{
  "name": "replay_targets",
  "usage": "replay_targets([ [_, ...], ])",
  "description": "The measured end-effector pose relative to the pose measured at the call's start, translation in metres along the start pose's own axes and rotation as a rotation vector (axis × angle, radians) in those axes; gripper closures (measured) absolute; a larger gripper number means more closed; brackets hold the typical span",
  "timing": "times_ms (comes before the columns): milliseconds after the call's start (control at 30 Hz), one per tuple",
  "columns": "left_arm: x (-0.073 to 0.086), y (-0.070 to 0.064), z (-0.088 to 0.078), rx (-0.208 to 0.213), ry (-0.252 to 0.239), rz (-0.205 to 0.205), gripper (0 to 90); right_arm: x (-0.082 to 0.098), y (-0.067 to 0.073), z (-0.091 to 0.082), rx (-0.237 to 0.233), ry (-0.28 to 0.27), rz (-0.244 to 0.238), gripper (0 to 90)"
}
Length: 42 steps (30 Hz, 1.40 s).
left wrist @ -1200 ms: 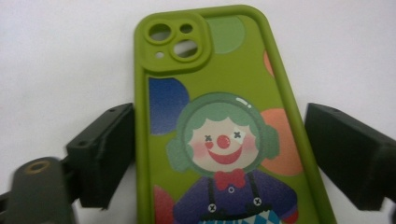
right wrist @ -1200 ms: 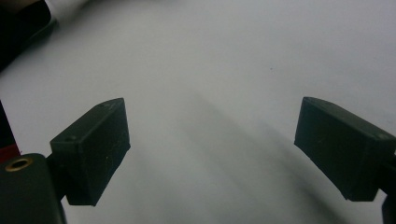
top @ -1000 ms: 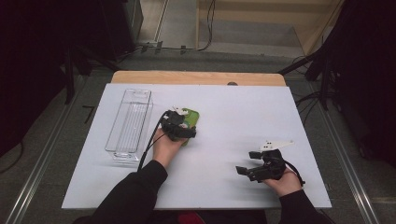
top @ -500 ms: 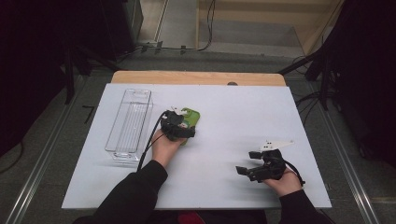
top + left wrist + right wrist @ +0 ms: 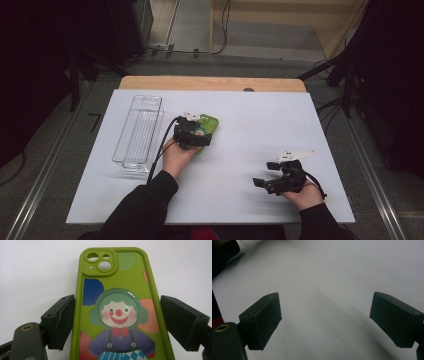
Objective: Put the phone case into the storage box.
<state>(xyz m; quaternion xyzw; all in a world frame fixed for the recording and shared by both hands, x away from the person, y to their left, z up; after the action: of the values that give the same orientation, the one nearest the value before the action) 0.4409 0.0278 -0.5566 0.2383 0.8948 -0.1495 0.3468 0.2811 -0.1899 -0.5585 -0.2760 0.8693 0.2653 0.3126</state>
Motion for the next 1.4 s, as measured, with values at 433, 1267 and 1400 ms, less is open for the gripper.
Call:
replay_targets([
  [433, -0.01, -0.013, -0.015, 0.096, -0.016, -0.026, 16.6, -0.002, -0.002, -0.002, 0.011, -0.02, 0.011, 8.7],
  [1267, -0.002, -0.038, -0.051, 0.225, -0.022, -0.036, 16.6, -0.012, 0.002, -0.008, 0.016, -0.075, 0.038, 8.7],
  [1400, 0.003, -0.042, -0.057, 0.232, -0.028, -0.039, 16.6, -0.016, 0.005, -0.01, 0.015, -0.069, 0.042, 8.7],
])
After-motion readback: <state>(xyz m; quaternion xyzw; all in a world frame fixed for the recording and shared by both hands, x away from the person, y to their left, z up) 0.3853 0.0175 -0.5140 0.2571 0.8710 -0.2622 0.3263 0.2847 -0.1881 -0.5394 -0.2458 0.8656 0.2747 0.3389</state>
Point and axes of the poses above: each handheld gripper's, and its own axes: z roughly forward along the jaws, x roughly out of its underside, y roughly to its left, the point moved 9 cm from there along z, roughly forward along the jaws, and after that the axes turned 2 degrees about -z, right-handed, at the moved point
